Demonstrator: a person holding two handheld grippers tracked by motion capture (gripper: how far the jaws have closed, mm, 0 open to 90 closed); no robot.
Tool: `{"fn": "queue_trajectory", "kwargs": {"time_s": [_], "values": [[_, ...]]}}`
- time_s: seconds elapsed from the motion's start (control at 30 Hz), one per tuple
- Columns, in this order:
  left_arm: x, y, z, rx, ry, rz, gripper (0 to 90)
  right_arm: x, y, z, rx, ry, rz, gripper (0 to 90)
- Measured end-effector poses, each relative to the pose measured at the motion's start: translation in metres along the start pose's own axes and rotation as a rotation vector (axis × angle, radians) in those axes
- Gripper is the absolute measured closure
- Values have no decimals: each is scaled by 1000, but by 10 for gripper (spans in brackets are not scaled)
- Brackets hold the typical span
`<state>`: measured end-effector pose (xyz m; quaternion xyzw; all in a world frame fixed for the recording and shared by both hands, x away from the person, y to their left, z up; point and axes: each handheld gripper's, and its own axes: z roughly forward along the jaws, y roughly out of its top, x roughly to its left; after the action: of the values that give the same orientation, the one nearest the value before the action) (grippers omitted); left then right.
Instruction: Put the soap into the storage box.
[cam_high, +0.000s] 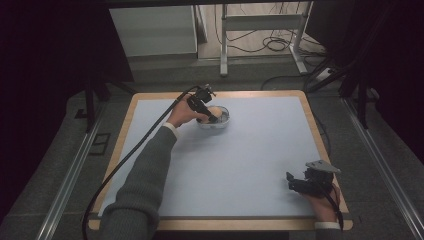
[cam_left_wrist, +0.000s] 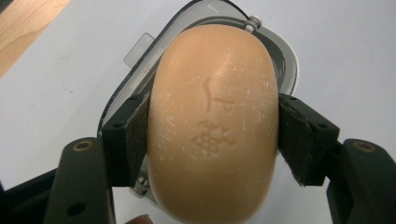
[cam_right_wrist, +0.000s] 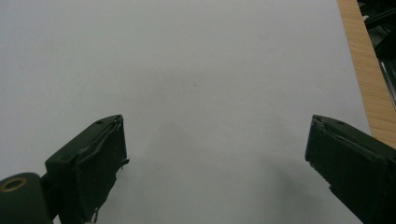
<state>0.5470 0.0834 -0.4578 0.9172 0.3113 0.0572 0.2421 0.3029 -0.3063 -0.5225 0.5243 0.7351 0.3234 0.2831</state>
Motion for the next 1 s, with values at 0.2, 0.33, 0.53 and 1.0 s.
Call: {"fn": "queue_trajectory", "kwargs": {"time_s": [0.2, 0.33, 0.53, 1.0], "values": [[-3, 1, -8, -64, -15, -9, 295, 0, 0, 0, 1, -2, -1, 52], [-6, 1, -16, -73, -6, -6, 287, 1, 0, 0, -1, -1, -2, 52], [-16, -2, -28, -78, 11, 17, 275, 1, 0, -1, 0, -1, -3, 52], [-38, -38, -52, -132, 31, 17, 263, 4, 0, 1, 5, 2, -12, 52]]}}
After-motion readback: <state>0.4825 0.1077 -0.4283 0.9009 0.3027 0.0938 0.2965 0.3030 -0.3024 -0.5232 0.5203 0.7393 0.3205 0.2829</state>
